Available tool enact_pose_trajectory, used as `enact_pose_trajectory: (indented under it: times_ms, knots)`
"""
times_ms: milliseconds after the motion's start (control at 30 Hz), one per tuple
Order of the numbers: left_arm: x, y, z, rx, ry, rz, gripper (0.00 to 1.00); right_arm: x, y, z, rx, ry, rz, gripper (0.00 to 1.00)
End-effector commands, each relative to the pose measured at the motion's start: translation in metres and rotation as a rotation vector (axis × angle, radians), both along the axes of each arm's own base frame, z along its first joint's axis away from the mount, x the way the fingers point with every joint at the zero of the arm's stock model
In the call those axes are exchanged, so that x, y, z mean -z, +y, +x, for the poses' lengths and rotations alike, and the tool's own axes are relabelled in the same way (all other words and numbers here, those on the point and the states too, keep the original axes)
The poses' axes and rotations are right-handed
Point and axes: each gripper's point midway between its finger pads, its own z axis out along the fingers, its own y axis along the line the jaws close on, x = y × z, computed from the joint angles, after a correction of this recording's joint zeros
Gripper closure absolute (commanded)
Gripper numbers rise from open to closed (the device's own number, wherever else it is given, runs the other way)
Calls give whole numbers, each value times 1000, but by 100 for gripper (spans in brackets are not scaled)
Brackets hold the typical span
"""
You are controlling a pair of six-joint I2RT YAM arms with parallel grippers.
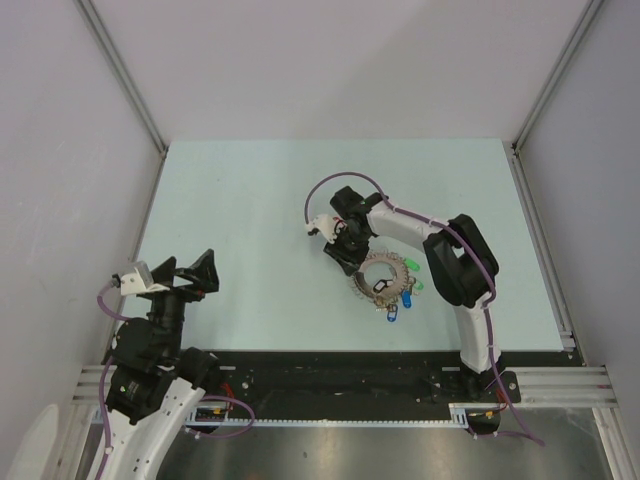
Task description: Put the keys on the keyring
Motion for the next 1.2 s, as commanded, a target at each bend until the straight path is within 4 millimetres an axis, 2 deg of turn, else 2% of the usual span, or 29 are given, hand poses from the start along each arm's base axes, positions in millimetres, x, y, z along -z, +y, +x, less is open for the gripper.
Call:
enact_pose_trajectory:
  times_ms: [0, 100, 267, 300, 367, 400, 433, 467, 500, 533, 567, 600, 633, 667, 700, 733, 767, 800, 867, 900, 967, 1033, 1167]
  knots:
    - [-12, 0, -7, 17, -70, 12, 0, 3, 6, 0, -32, 11, -3, 64]
    - [-13, 0, -7, 17, -70, 12, 0, 4, 6, -2, -36, 4, -18, 71]
    - [-11, -1, -6, 20, -61, 17, 0, -14, 14, -3, -34, -21, 24, 100]
    - [-11, -1, -5, 20, -59, 19, 0, -26, 20, -3, -37, -47, 46, 100]
    - [-9, -2, -4, 24, -52, 22, 0, -36, 23, -5, -37, -80, 61, 100]
    - [-9, -2, -4, 24, -49, 23, 0, -51, 31, -4, -44, -127, 104, 100]
    - [-9, -3, -4, 27, -49, 22, 0, -57, 35, -5, -32, -144, 128, 100]
    - [-10, -3, -4, 30, -50, 23, 0, -55, 34, -9, -25, -147, 135, 100]
    - [-10, -4, -4, 31, -51, 22, 0, -73, 45, -2, -17, -219, 208, 100]
    - [-9, -4, -3, 33, -49, 24, 0, -76, 50, -4, -2, -239, 234, 100]
    - [-9, -4, -3, 33, -49, 24, 0, -68, 45, -11, 7, -240, 233, 100]
    - [-8, -5, -2, 33, -44, 26, 0, -76, 55, -4, 20, -295, 284, 100]
    - [-8, -5, -2, 32, -40, 27, 0, -83, 55, -5, 44, -327, 305, 100]
    - [-7, -5, -2, 32, -37, 28, 0, -85, 56, -6, 55, -344, 323, 100]
    - [-7, -5, -2, 32, -36, 28, 0, -77, 55, -7, 68, -361, 341, 100]
    - [-7, -4, -2, 30, -36, 29, 0, -85, 54, -7, 87, -389, 364, 100]
    - [-4, -6, 2, 32, -13, 37, 0, -83, 53, -8, 121, -383, 382, 100]
    - [-3, -6, 2, 33, -9, 39, 0, -74, 49, -14, 130, -374, 380, 99]
    - [-2, -7, 3, 36, -5, 40, 0, -68, 43, -20, 173, -353, 366, 95]
    - [-3, -9, 3, 43, -7, 40, 0, -57, 33, -26, 197, -338, 325, 94]
    - [-4, -9, 2, 48, -13, 37, 0, -51, 27, -37, 210, -322, 295, 90]
    - [-4, -9, 2, 47, -16, 34, 0, -46, 19, -48, 223, -302, 246, 83]
    - [-5, -8, 0, 44, -22, 29, 0, -59, 14, -61, 225, -318, 216, 67]
